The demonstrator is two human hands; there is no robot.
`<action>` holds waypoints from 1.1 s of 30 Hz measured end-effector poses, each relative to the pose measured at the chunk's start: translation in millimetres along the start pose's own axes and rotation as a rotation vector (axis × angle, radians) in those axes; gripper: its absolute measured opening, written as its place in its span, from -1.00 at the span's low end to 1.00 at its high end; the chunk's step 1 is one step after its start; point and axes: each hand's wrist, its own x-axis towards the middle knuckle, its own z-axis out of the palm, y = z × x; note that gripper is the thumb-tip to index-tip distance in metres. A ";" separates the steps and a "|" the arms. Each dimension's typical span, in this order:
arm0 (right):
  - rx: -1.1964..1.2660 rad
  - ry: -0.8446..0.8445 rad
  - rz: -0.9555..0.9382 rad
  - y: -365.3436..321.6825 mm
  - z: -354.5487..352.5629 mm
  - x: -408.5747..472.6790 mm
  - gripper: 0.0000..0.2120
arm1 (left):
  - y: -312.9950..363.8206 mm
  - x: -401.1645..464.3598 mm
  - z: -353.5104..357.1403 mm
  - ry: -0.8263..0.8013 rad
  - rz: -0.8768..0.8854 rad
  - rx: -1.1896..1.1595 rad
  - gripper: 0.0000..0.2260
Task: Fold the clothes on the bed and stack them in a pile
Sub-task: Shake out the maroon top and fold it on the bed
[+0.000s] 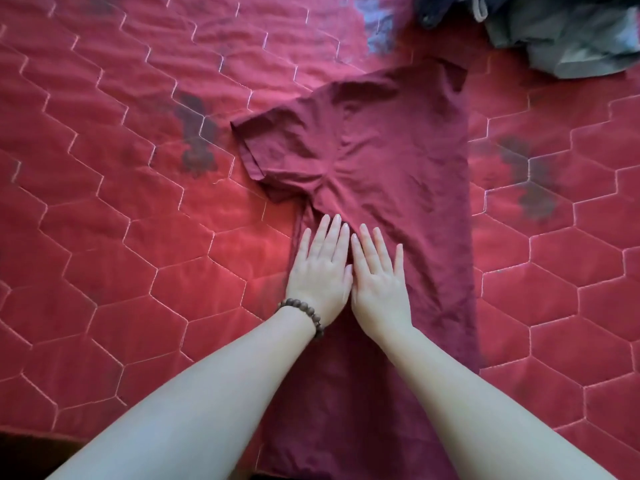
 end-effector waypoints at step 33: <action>-0.206 -0.354 -0.302 -61.0 -43.0 325.3 -0.30 | -137.7 113.6 -13.4 0.049 -0.661 -0.273 0.03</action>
